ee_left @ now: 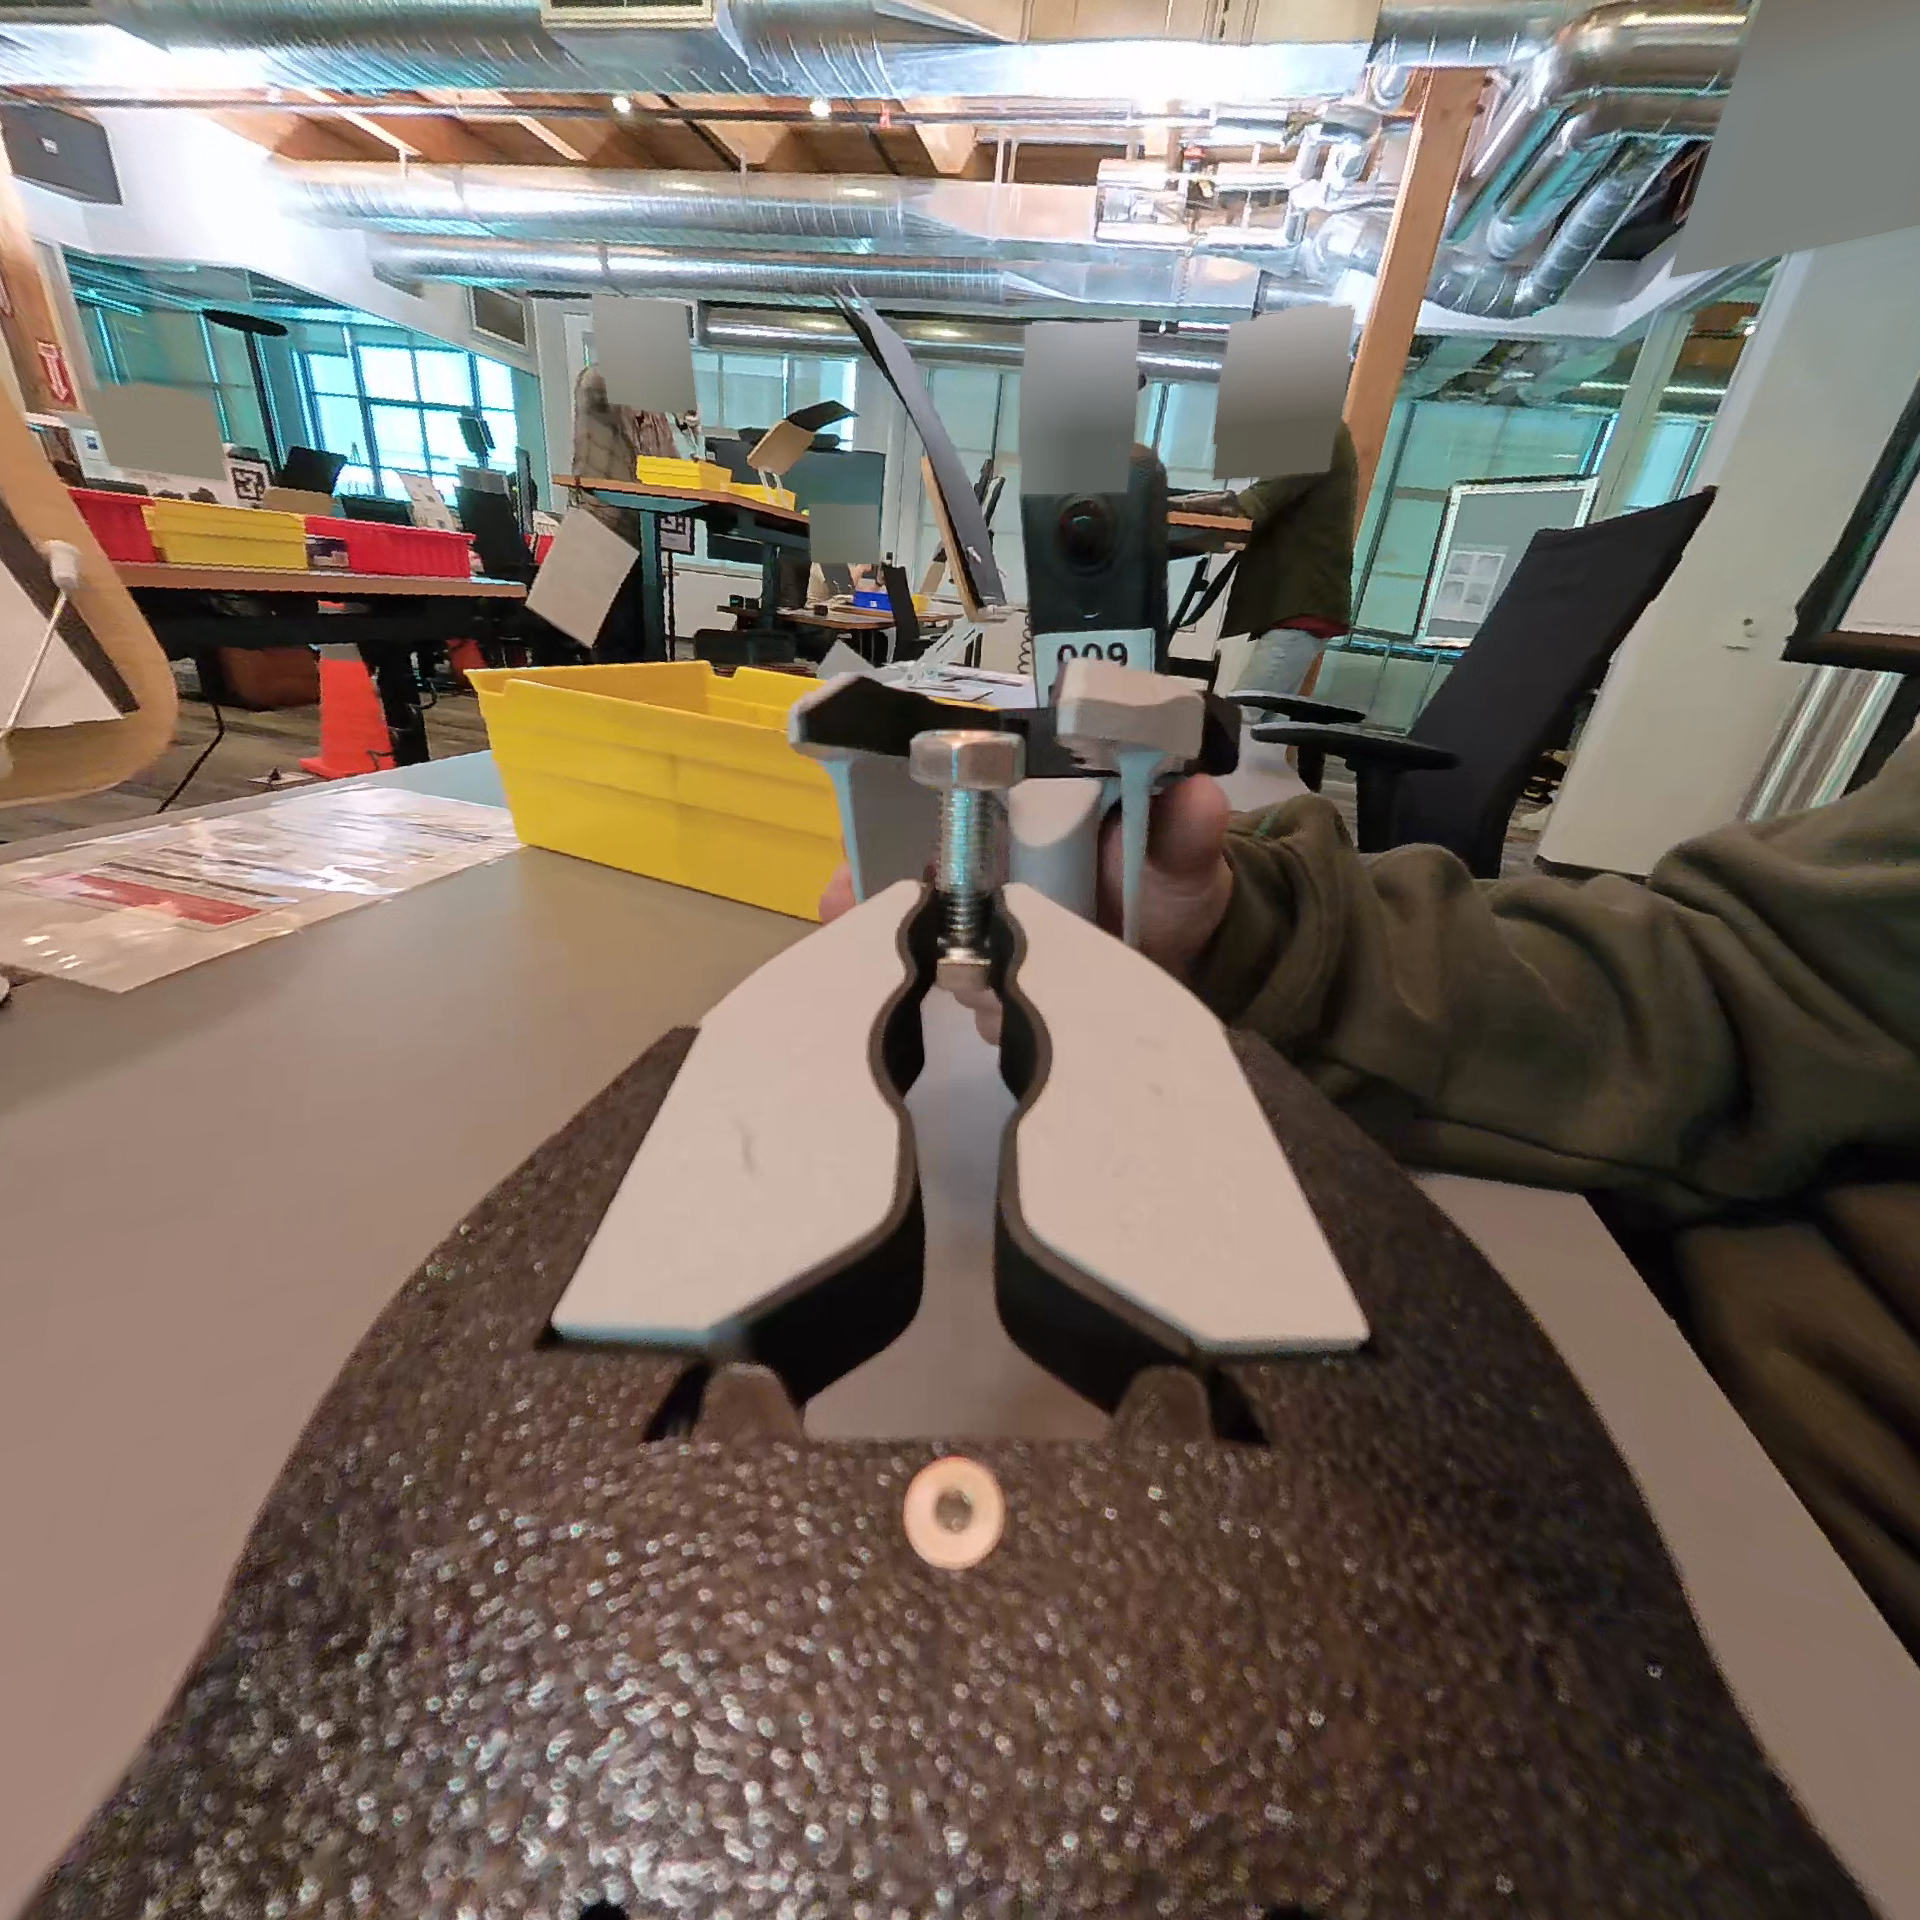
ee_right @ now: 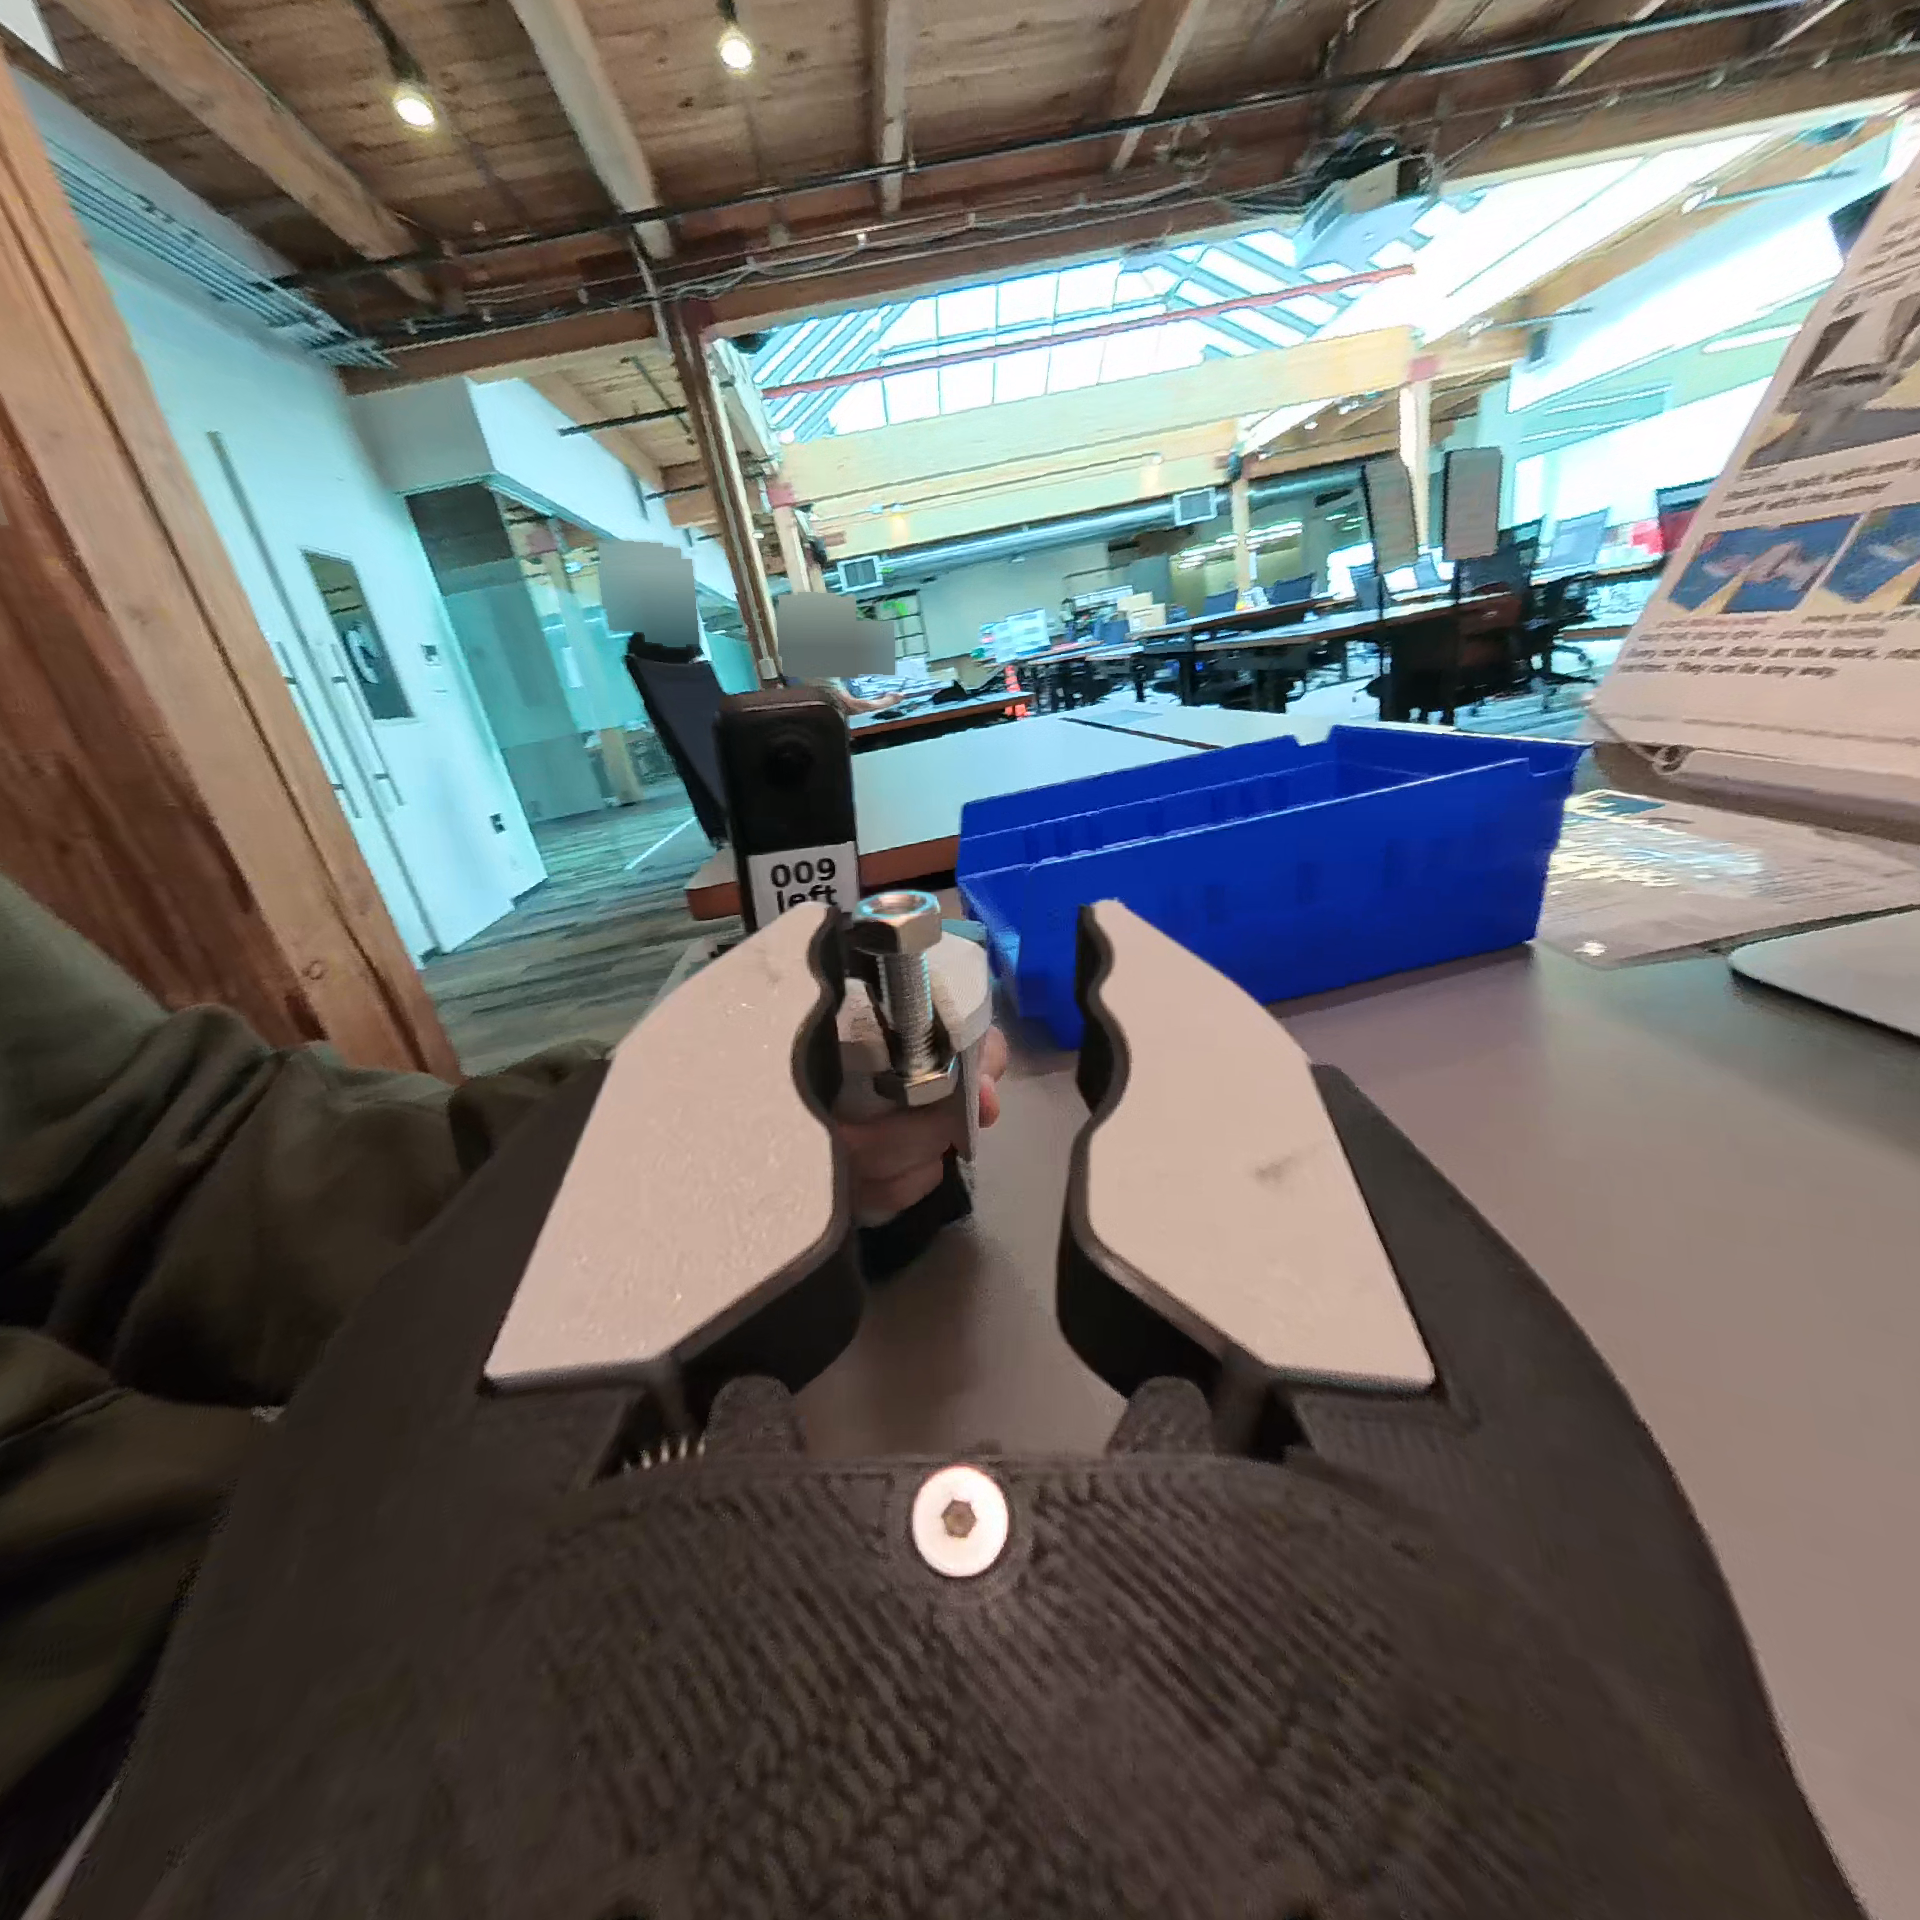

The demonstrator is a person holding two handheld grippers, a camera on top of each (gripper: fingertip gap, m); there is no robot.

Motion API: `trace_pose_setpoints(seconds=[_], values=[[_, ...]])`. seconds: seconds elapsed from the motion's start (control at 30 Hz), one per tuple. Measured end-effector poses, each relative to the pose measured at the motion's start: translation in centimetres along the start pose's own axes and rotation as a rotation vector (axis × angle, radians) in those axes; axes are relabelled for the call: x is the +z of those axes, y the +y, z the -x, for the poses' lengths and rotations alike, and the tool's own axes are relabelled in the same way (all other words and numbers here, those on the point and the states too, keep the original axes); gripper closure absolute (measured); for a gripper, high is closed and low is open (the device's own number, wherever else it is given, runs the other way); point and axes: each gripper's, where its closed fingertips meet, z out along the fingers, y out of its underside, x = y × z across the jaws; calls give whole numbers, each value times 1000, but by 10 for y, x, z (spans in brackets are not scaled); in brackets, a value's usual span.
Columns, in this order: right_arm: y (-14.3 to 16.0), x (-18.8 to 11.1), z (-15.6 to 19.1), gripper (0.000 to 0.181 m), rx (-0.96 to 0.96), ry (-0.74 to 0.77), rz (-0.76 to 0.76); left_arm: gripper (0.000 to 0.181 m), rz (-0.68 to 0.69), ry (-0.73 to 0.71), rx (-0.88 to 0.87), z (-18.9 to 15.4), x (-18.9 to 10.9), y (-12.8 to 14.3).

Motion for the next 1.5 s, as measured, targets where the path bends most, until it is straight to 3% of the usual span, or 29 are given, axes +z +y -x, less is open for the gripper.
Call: trace_pose_setpoints(seconds=[0.23,0.33,0.37,0.57,0.83,1.27,1.5], values=[[6,5,-2,138,-58,42,18,173,3,-5,2,0,0,0],[1,-2,-16,155,-48,113,10,173,-22,-7,-5,2,-2,-3],[0,-6,-21,150,-50,132,6,172,-20,-16,-4,3,-2,-3],[3,2,1,141,-71,25,35,172,1,-8,9,0,0,0],[11,13,13,163,-121,1,61,172,9,-4,13,0,1,1],[8,9,26,163,-77,-137,52,172,-19,88,4,-14,1,-2],[9,6,21,163,-47,-120,56,172,-3,62,5,-10,2,0]])
